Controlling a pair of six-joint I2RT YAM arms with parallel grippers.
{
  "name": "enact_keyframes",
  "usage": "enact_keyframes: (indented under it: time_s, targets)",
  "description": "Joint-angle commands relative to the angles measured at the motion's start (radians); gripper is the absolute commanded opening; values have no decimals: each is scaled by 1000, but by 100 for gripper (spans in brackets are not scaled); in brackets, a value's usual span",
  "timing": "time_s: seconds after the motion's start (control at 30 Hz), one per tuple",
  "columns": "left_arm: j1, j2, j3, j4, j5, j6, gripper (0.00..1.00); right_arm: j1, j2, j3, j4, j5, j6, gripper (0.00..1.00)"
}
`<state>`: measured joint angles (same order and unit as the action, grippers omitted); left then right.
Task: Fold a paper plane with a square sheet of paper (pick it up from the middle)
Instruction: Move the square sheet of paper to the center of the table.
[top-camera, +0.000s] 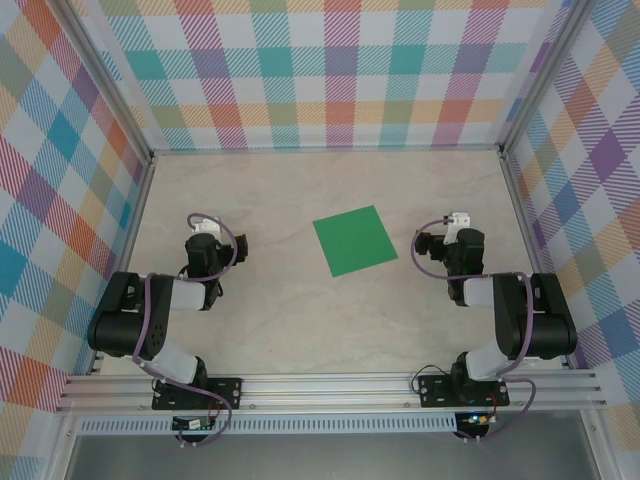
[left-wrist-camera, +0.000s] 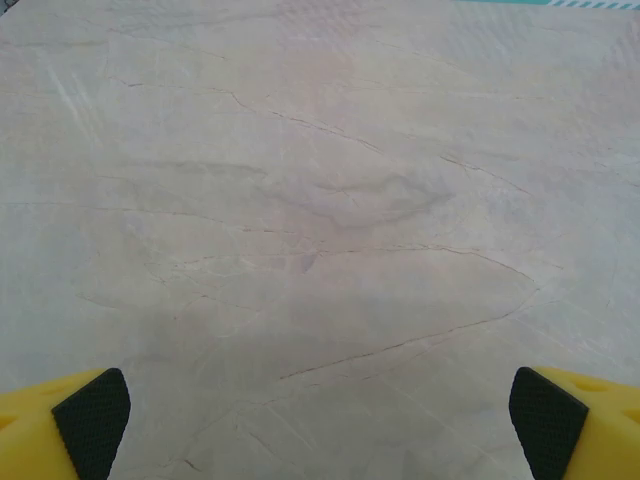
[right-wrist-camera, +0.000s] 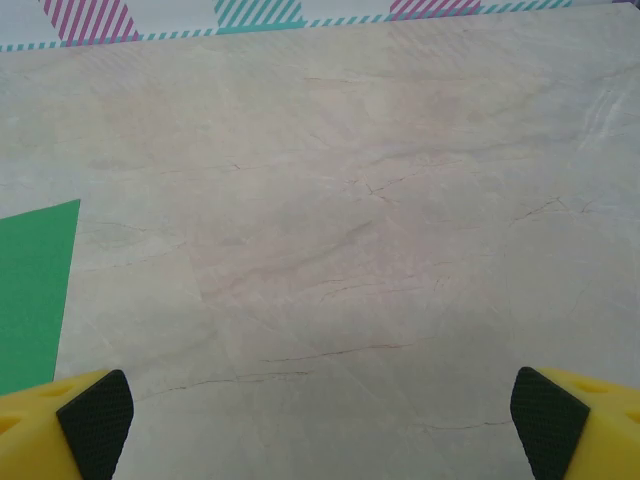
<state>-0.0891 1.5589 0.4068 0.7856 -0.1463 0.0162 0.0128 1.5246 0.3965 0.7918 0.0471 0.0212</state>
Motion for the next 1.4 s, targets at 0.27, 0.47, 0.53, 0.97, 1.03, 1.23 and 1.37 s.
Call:
enact_keyframes:
  time_s: [0.27,0.47,0.53,0.97,1.03,1.23,1.37]
  targets:
    - [10,4,14,19,14,7,100,-5,-2,19,9,-18,5,100]
    - [10,5,15,18,13,5,100,-6,-1,19,9,-19,5,100]
    - [12,4,15,17,15,5,100,-6,-1,19,9,-19,5,100]
    - [12,-161,109,-299,-56,-30,100,-6,-208,106,-317,-22,23,100]
    - [12,-236,149,-435,-75,-62,100,-6,-293,167,-494,14,124,100]
    - [12,-366,339,-931,-21,-288,100,0,-298,424,-984,-190,347,100]
    - [12,-415,413,-1128,54,-446,100,42,-219,526,-1099,-309,443,100]
